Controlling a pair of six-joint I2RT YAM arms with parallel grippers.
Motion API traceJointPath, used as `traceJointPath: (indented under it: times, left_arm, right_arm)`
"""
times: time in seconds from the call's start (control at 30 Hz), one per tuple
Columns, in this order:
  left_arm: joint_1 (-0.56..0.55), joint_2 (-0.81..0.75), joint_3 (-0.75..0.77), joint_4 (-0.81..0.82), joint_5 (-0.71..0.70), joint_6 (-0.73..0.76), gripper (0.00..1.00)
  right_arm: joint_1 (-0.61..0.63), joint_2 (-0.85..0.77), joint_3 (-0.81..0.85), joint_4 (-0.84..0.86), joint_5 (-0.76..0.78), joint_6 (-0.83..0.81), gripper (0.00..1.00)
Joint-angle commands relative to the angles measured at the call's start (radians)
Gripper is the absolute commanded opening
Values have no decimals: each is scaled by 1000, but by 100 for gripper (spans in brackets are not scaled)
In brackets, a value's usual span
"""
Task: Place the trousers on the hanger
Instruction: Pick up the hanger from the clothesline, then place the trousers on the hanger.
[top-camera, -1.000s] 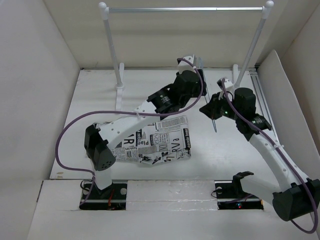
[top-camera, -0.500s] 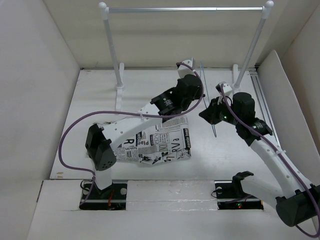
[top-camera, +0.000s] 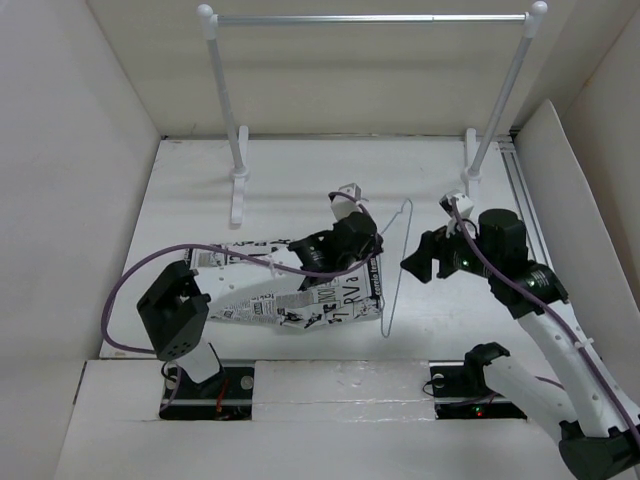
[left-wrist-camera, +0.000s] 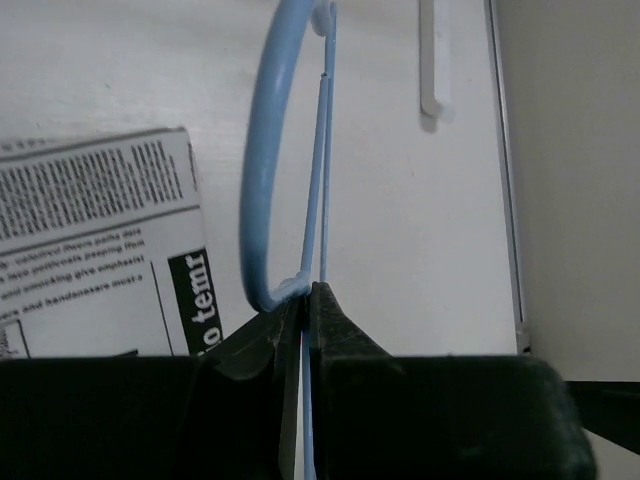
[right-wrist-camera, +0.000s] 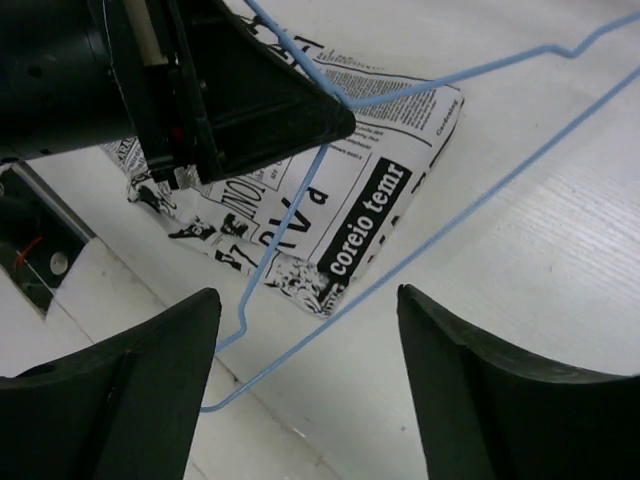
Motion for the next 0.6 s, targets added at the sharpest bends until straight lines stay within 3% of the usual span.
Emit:
traceJointPath:
  times: [0.0, 0.03, 0.1, 0.13, 0.17, 0.27, 0.43, 0.57]
  left_arm:
    - [-38, -74, -38, 122, 37, -133, 0]
    - [-38, -84, -74, 133, 40, -153, 0]
    - [-70, -97, -115, 159, 37, -206, 0]
    - [-80, -100, -151, 164, 34, -222, 0]
    - [-95, -97, -165, 168, 21, -233, 0]
    - [-104, -71, -196, 159, -37, -242, 0]
    - [-104, -17, -251, 199, -77, -240, 0]
    - [-104, 0, -274, 191, -98, -266, 0]
  right_arm:
    - [-22, -43, -26, -101, -17, -42, 75]
    - [-22, -51, -40, -95, -23, -43, 55]
    - [-31, -44, -92, -44, -64, -42, 29]
    - [-31, -27, -110, -20, -104, -43, 7]
    - [-31, -14, -129, 11, -123, -43, 1]
    - [-10, 62, -198, 155, -172, -19, 0]
    - [12, 202, -235, 327, -154, 6, 32]
    - [12, 283, -282, 474, -106, 64, 37]
